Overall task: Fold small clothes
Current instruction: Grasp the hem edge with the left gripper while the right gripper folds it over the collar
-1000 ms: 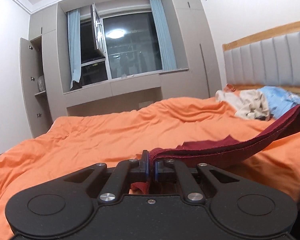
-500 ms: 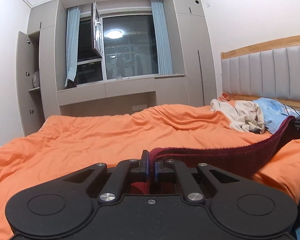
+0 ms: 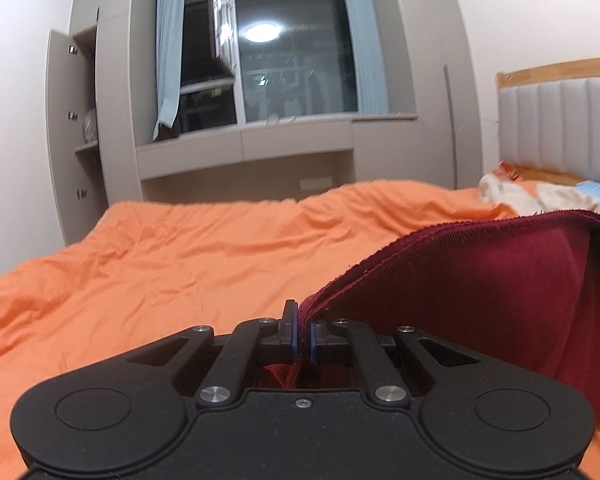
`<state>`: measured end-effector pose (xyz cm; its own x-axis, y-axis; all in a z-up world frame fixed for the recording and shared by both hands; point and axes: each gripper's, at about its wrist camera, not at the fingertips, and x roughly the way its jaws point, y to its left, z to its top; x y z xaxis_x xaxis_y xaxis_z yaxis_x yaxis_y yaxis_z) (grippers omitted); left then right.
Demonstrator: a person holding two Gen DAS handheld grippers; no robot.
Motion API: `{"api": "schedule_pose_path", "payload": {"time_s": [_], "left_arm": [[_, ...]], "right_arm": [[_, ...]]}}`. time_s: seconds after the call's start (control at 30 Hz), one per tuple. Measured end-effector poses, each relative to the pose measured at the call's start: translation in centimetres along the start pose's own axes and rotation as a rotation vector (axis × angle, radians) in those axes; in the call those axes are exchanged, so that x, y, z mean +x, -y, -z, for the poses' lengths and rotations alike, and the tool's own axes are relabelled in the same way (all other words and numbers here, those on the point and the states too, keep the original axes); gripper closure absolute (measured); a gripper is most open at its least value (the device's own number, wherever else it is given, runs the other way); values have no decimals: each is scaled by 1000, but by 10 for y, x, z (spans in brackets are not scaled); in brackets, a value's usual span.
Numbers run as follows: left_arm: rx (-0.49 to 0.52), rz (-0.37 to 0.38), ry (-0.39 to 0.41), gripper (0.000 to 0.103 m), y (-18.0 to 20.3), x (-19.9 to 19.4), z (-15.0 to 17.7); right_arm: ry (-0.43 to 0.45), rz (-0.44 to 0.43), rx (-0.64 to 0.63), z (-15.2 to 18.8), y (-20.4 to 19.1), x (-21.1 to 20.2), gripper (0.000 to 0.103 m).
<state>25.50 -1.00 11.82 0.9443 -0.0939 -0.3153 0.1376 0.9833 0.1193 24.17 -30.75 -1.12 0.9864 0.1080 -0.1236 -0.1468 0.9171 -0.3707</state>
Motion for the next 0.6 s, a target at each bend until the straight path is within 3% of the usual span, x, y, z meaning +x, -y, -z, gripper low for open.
{"api": "schedule_pose_path", "payload": {"time_s": [0.3,0.47,0.6], "left_arm": [[-88,-30,-214,98,-23,124,28],[-91,-30,-317,97,-25,169,48],[-87,-35,-350,97,-25,187,51]], "right_arm": [[-175,-97,48,39,2,119,97],[-248,-118,7,64,-7,147,97],[-273,-121,12,74,-11,156,97]]}}
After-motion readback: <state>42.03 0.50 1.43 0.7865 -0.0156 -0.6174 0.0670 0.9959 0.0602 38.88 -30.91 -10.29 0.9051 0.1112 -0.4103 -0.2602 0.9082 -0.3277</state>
